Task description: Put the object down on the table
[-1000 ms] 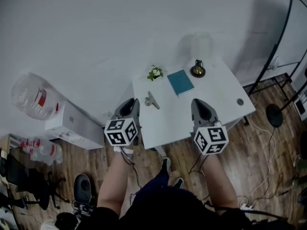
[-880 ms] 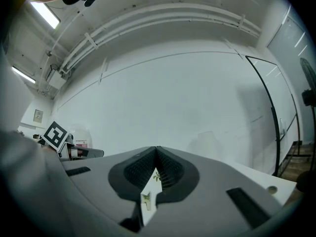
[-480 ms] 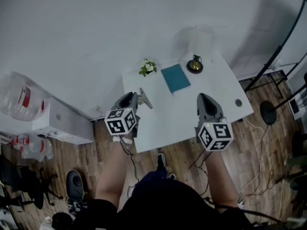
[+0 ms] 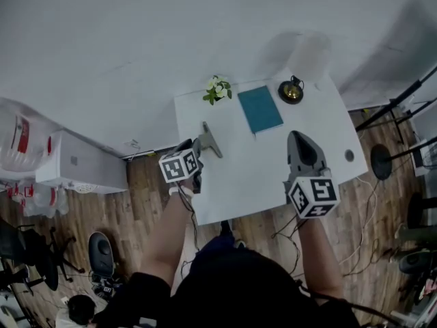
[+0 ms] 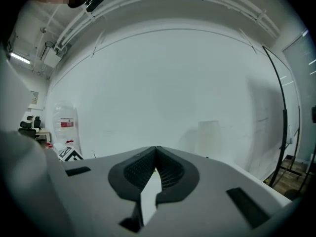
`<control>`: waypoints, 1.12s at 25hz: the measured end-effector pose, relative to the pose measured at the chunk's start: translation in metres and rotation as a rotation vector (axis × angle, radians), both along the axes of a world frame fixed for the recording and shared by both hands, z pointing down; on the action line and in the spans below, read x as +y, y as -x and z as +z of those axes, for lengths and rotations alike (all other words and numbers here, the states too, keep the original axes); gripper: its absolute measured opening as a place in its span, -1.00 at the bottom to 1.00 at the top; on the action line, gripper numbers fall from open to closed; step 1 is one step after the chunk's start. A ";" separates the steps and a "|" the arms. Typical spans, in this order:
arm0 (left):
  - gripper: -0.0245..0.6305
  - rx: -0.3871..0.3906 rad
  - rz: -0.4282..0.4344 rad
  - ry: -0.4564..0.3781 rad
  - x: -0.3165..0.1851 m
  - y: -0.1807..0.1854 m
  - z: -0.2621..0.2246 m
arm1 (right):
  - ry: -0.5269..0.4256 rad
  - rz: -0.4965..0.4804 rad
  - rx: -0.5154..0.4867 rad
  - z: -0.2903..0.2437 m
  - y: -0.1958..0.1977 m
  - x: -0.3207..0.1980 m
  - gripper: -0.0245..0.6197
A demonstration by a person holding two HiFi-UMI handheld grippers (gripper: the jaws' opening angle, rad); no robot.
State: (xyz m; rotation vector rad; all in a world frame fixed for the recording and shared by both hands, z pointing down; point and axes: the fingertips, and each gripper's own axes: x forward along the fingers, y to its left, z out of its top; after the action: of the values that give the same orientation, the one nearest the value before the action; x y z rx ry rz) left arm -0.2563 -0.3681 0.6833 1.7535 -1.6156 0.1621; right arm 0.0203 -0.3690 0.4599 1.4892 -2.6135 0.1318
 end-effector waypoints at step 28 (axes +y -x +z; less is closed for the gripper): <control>-0.91 0.414 -0.047 0.181 -0.043 -0.048 0.097 | 0.052 0.041 0.015 0.032 -0.055 -0.052 -0.91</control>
State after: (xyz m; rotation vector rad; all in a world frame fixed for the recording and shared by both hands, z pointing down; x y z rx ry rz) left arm -0.2079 -0.4108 0.7807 1.4929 -1.2960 -0.0729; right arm 0.0752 -0.4214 0.4922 1.5215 -2.5488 0.1905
